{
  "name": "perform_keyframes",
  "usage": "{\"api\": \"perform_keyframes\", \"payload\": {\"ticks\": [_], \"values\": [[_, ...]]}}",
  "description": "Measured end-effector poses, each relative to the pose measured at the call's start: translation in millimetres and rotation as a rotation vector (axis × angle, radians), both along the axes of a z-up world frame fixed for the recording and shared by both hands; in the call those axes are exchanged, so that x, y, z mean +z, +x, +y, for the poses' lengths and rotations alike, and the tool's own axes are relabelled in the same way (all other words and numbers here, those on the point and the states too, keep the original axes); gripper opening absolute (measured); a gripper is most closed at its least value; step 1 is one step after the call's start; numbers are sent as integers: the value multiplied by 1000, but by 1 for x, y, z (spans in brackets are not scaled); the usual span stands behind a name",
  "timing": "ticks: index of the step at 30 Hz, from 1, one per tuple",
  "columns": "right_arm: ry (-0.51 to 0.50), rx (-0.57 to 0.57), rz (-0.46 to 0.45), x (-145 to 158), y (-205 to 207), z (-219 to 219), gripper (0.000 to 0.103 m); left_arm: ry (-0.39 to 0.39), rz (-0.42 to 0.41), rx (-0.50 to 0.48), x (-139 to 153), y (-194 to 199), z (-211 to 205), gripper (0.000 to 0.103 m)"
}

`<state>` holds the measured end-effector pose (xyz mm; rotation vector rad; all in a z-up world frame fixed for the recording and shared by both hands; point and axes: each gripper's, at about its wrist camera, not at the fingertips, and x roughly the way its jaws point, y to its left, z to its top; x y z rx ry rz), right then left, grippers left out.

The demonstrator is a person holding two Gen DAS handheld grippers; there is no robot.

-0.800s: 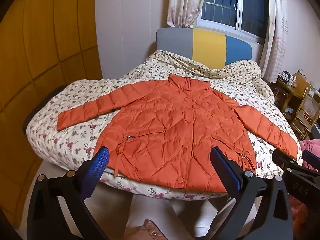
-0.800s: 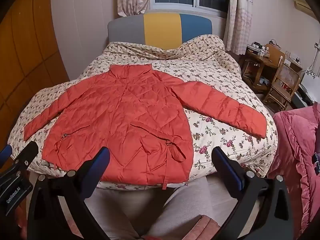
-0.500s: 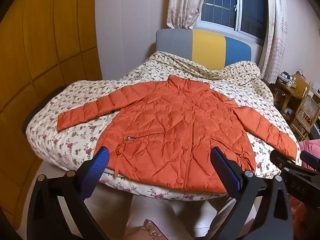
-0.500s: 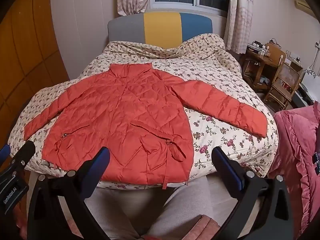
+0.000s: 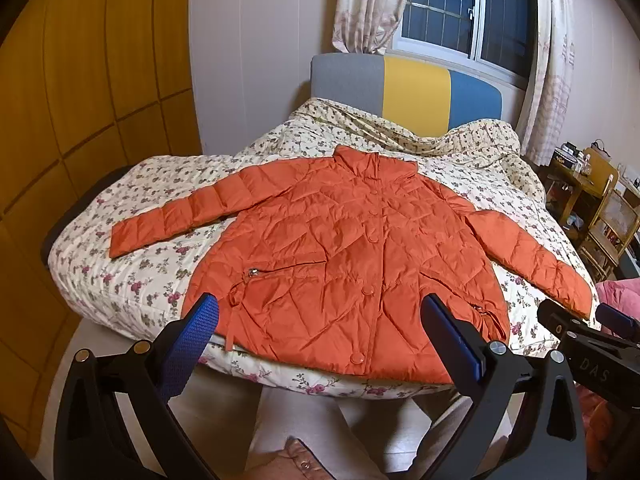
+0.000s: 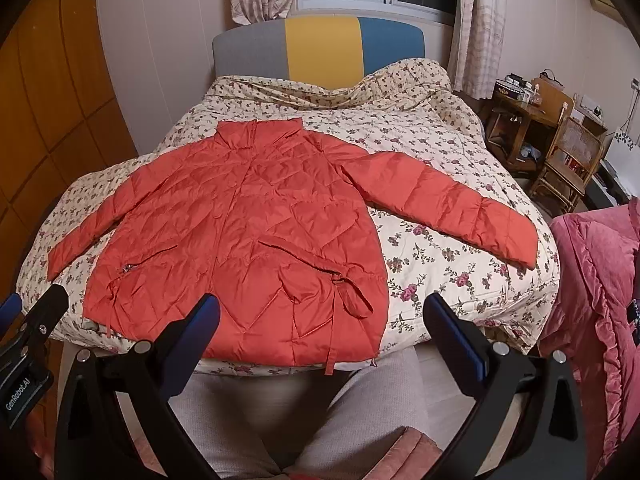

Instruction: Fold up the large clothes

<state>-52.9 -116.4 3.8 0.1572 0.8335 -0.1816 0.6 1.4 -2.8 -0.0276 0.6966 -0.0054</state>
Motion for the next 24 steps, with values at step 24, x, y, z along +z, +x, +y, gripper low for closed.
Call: {"api": "perform_keyframes", "payload": {"ticks": [24], "values": [[3,8,19,-5,3,0,101,-11,9,-7,-3,-1,3,100]]}}
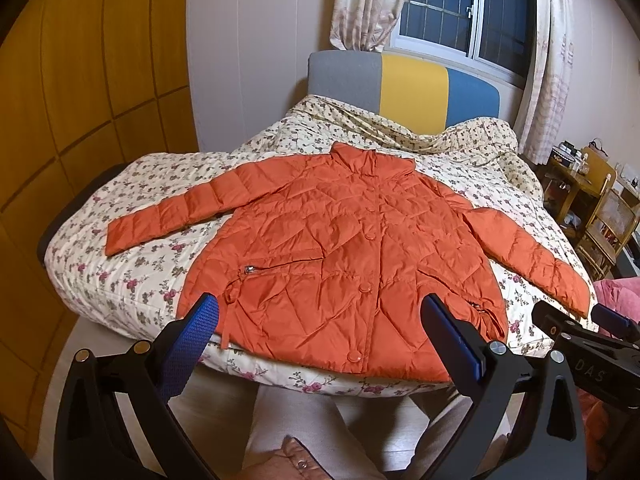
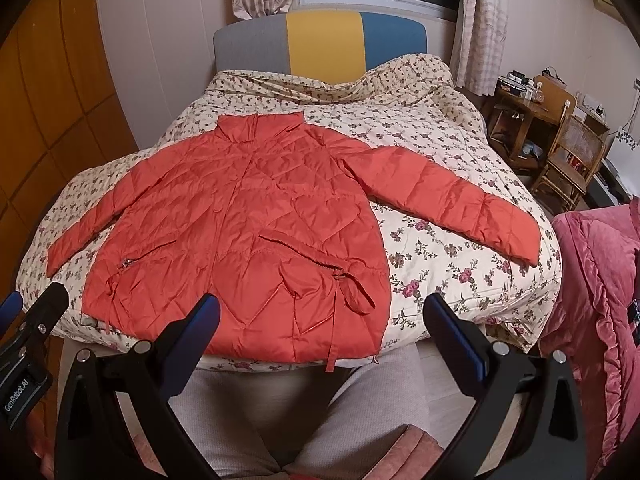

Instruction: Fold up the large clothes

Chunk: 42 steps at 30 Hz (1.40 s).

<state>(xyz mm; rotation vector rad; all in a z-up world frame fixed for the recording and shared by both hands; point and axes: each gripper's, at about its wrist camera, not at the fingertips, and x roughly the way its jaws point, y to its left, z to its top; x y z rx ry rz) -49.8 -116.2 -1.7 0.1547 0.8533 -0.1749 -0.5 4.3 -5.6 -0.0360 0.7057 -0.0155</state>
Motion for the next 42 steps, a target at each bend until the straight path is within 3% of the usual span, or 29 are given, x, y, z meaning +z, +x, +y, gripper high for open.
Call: {"api": "perform_keyframes", "payload": {"ticks": [33,42], "values": [[10,-10,27,-7,8,-5,101,8,28,-18,-10,6,-6,100],[9,-34,10,-25,28,-23,101,10,61,-12,-21,17,-5,100]]}}
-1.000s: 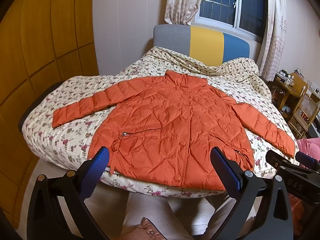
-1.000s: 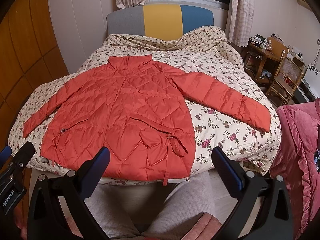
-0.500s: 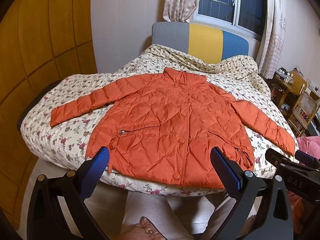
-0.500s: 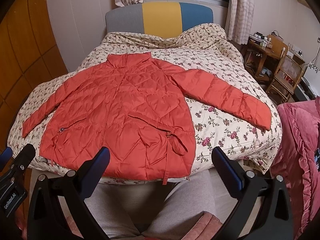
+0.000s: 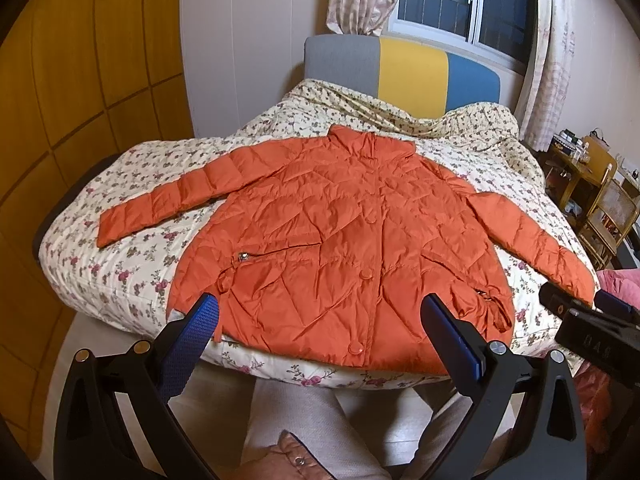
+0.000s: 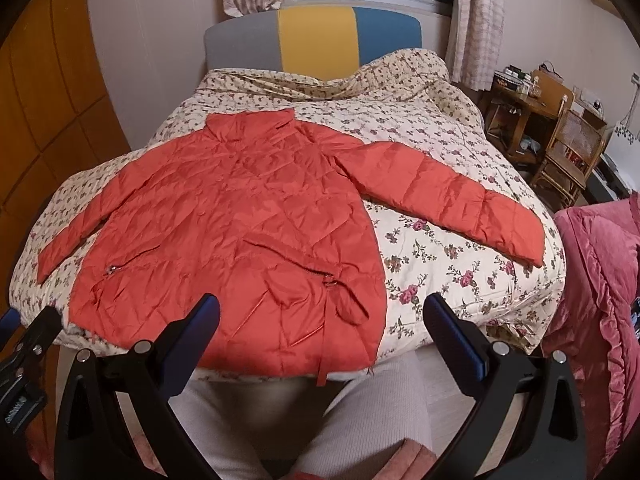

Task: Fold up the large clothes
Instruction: 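Reach the right gripper to the orange sleeve cuff and close on it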

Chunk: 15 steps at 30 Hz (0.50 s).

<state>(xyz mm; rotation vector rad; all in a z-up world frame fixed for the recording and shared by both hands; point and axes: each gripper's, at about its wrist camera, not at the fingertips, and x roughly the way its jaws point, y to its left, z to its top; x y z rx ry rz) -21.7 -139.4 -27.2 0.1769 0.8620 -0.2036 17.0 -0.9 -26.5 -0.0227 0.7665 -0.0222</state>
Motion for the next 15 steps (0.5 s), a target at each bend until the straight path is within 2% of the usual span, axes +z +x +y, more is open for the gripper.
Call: {"api": "perform_keyframes", "payload": {"ticks": [6,10,15], "values": [[50,-38,-78,-32,26,-37,101,1,41,12,-24,23,10,100],[102,-20,-53,-60,50,-60,101,22,59,14,-42,41,14,100],[169,-91,-27,-94,75,-96,101,4,108,21,-69,69,25,100]]}}
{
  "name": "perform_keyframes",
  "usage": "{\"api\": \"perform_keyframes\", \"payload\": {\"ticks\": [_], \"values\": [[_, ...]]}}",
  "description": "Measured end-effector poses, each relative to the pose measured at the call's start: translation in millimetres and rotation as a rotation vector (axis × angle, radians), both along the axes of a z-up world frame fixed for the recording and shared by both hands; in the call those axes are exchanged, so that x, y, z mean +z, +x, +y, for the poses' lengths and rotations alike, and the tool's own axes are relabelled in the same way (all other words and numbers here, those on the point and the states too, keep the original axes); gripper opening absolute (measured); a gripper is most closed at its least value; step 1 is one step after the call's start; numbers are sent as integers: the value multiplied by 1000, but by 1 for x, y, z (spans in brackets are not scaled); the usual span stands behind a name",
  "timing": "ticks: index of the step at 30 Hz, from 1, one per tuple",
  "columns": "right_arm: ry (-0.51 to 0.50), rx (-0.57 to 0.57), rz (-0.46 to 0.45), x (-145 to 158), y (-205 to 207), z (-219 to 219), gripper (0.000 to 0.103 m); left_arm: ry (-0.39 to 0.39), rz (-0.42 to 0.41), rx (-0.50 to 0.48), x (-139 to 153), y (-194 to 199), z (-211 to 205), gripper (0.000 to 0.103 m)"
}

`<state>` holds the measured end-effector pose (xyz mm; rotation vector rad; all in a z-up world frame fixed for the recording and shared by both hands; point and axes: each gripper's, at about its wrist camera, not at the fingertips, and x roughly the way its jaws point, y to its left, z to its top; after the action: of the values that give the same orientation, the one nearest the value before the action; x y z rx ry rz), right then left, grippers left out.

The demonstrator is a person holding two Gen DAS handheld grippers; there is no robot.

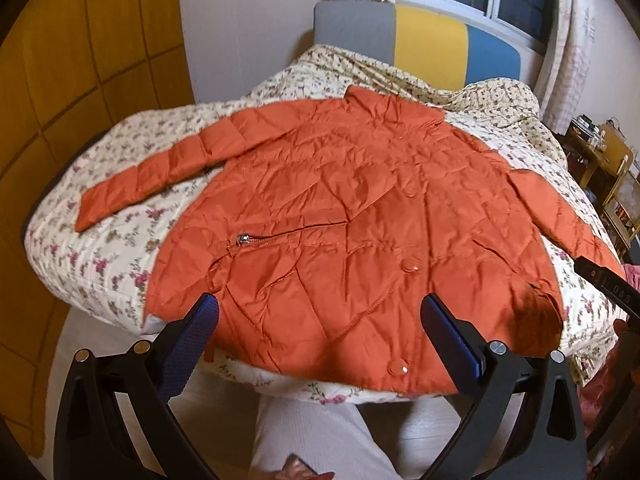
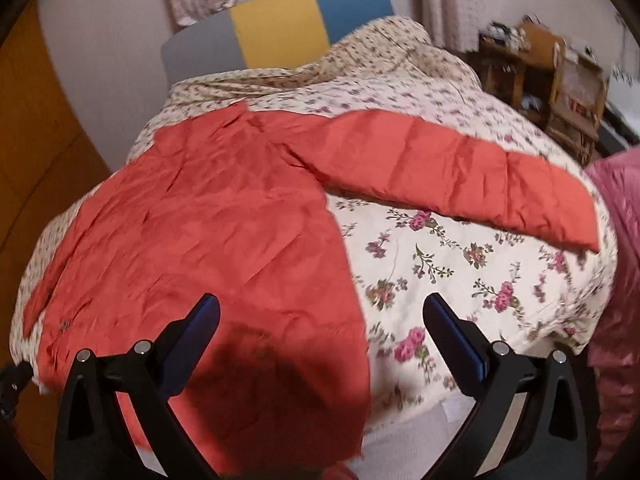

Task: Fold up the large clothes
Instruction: 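Reach the right gripper to the orange sleeve cuff and close on it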

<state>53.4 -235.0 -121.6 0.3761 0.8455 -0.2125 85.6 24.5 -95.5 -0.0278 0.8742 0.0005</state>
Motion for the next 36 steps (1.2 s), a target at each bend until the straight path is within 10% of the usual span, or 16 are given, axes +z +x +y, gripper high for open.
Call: {"api": "perform_keyframes", "payload": {"ticks": [19,31,36], "values": [[490,-478,-101,-71,22,-147,98,32,-33,100,-44,108,57,100],[580,-762,-227,-72,19,-199,88,104,7,155,-74,171,90,100],[564,-877,-245,-74,11,-204,68,109,43,153,-97,181,93,100]]}}
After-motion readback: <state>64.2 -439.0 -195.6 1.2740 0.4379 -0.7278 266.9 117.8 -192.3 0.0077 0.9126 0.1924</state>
